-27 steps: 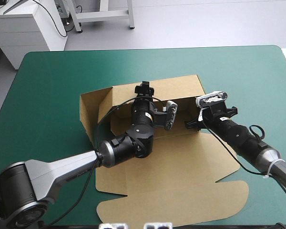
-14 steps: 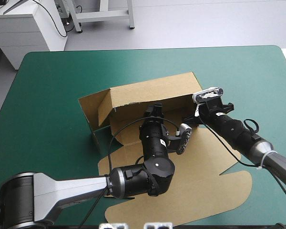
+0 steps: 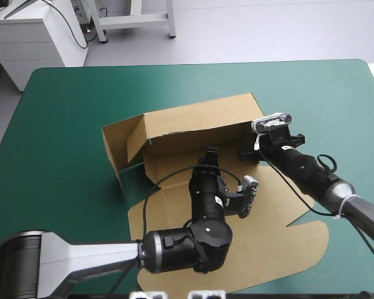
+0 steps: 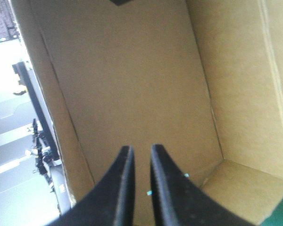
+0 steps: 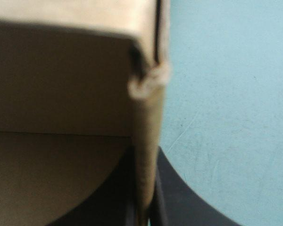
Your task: Fold the box
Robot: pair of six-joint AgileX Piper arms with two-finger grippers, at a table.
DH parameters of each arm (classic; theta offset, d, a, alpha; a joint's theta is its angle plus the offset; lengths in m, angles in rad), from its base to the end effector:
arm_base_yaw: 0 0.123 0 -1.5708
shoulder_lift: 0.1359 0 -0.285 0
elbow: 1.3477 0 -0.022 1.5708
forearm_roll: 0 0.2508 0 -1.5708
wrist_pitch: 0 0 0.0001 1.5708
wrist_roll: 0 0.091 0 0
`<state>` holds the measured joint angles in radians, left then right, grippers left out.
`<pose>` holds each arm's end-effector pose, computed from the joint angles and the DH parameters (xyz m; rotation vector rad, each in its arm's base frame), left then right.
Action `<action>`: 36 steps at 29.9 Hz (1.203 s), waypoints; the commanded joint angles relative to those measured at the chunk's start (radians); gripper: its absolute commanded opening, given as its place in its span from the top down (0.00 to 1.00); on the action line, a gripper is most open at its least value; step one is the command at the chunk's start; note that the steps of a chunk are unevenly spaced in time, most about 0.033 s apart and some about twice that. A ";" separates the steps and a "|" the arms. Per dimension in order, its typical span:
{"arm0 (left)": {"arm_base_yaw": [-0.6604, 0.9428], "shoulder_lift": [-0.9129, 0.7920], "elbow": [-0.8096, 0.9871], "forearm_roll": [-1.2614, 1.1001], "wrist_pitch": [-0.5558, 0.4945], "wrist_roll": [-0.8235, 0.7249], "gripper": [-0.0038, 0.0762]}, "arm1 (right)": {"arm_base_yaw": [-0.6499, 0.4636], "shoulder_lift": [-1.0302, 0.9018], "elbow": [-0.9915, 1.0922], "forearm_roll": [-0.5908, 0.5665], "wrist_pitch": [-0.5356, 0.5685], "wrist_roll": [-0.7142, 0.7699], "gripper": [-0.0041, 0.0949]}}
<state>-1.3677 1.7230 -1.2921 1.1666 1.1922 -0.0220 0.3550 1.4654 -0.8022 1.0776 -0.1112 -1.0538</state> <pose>0.1457 -0.3221 0.2898 1.7489 1.3823 1.0054 0.2932 0.0993 0.2444 -0.2893 2.0736 0.1253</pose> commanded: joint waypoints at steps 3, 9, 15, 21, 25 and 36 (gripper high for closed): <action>0.061 -0.121 -0.039 -0.065 -0.046 0.084 0.96 | -0.003 -0.005 -0.019 0.023 -0.016 -0.002 0.98; 0.257 -0.196 -0.103 -0.391 -0.182 0.145 0.96 | -0.004 0.001 -0.019 0.069 0.017 -0.002 0.98; 0.359 -0.260 -0.119 -0.463 -0.190 0.178 0.96 | -0.055 0.020 -0.049 0.073 0.164 -0.002 0.98; 0.359 -0.329 -0.119 -0.483 -0.196 0.173 0.96 | -0.189 0.034 -0.100 0.059 0.367 -0.002 0.98; 0.361 -0.376 -0.119 -0.507 -0.195 0.179 0.96 | -0.214 0.034 -0.117 0.049 0.403 0.001 0.98; 0.839 -0.500 -0.119 -1.088 -0.312 0.498 0.96 | -0.214 0.034 -0.117 0.001 0.409 0.057 0.98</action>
<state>-0.6730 1.2759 -1.3790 0.2783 0.9457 0.3509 0.1466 1.5124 -0.9039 1.1060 0.2516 -1.0295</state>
